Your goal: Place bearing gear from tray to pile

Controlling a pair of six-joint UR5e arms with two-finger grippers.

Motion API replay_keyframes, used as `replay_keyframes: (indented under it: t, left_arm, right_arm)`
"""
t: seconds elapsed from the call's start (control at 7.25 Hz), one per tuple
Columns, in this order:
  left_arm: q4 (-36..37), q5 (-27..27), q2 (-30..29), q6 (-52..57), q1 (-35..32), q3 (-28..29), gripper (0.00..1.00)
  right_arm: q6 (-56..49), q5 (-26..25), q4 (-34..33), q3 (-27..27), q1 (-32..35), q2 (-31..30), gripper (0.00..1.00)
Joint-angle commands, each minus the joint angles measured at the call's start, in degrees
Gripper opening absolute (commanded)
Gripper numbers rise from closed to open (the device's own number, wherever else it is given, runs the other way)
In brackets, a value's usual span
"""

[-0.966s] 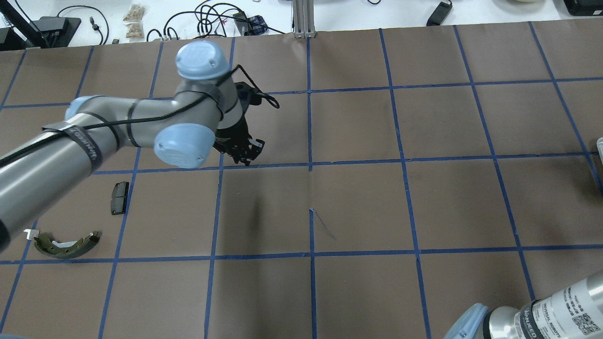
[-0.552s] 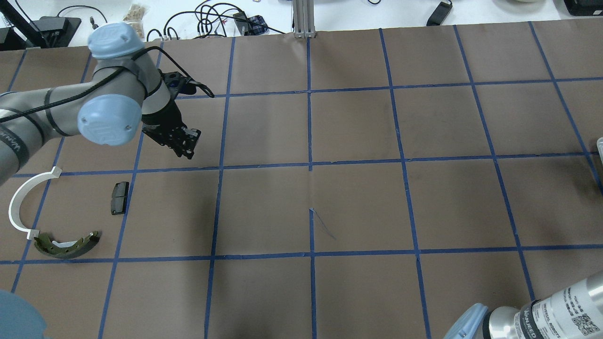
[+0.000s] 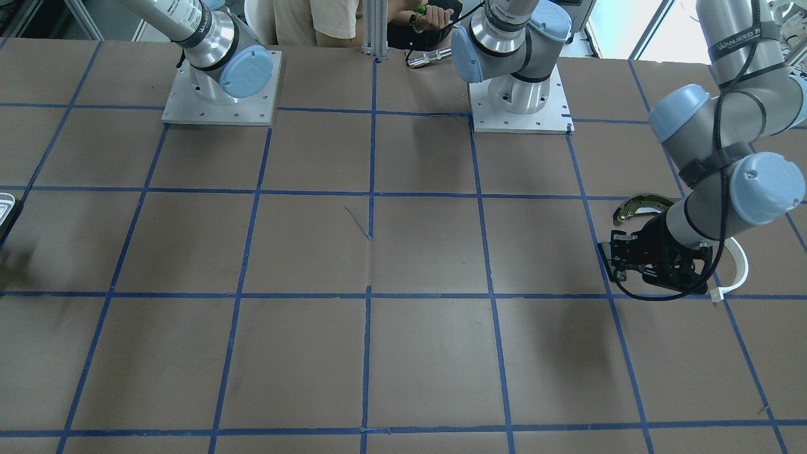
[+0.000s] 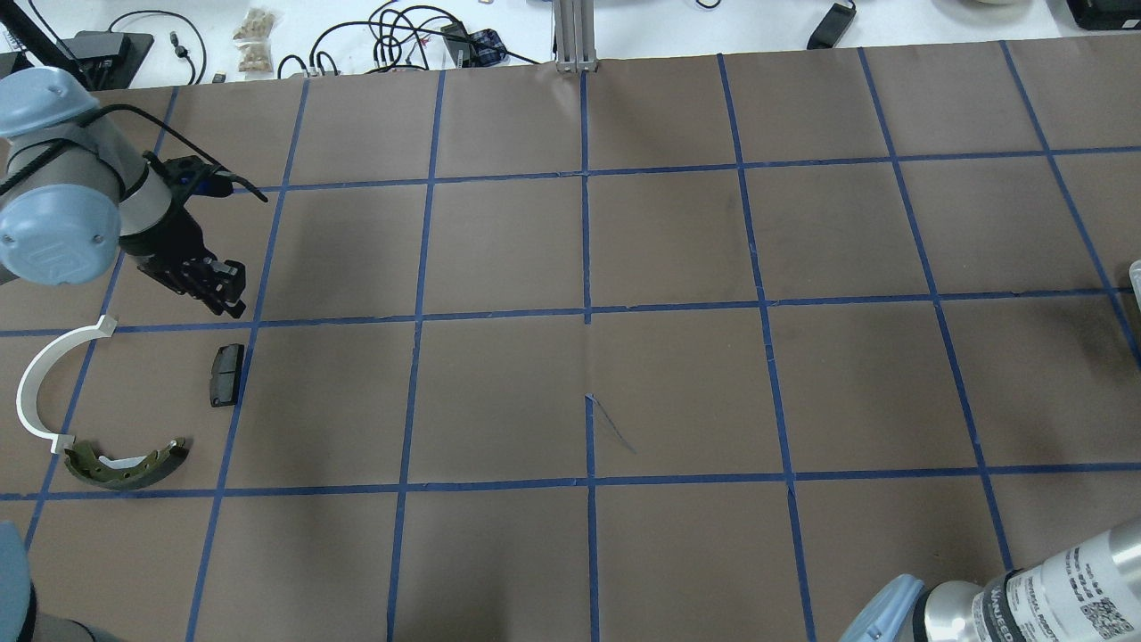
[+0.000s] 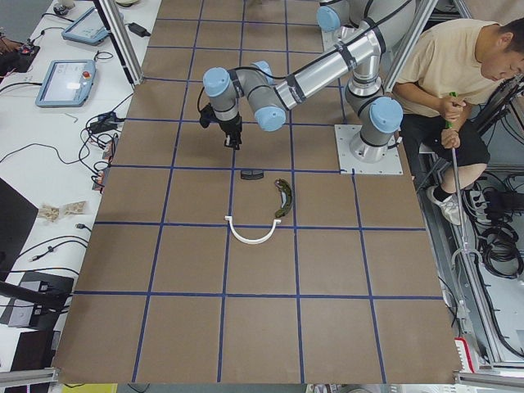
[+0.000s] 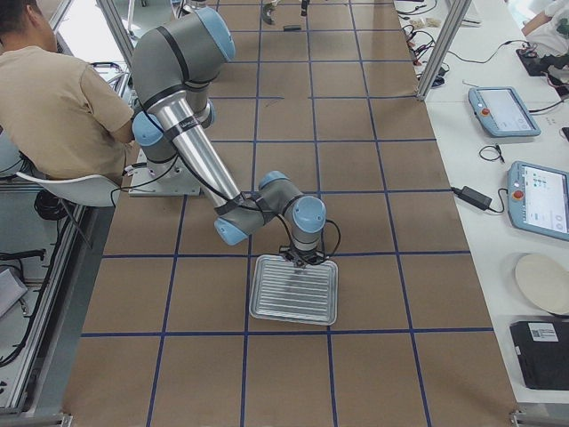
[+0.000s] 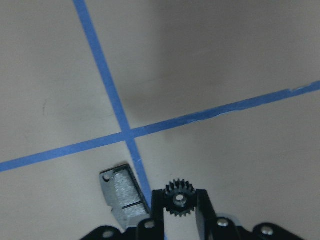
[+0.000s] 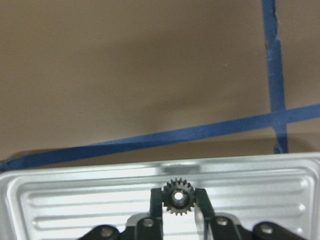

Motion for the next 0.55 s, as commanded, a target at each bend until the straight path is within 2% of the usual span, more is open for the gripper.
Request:
replay_keyframes:
  t: [0.0, 0.14, 0.41]
  left_arm:
    - [0.7, 0.0, -1.2, 7.1, 8.0, -1.5, 0.00]
    - [0.7, 0.0, -1.8, 9.0, 11.2, -1.6, 0.00]
    - [0.7, 0.1, -3.1, 9.2, 12.6, -1.8, 0.00]
  right_arm:
    - [13.7, 1.0, 5.3, 1.1, 2.5, -6.3, 0.00]
    - [26.1, 1.0, 8.4, 3.3, 7.1, -9.0, 0.00]
    - [48.9, 1.1, 8.2, 8.0, 19.7, -14.2, 0.00]
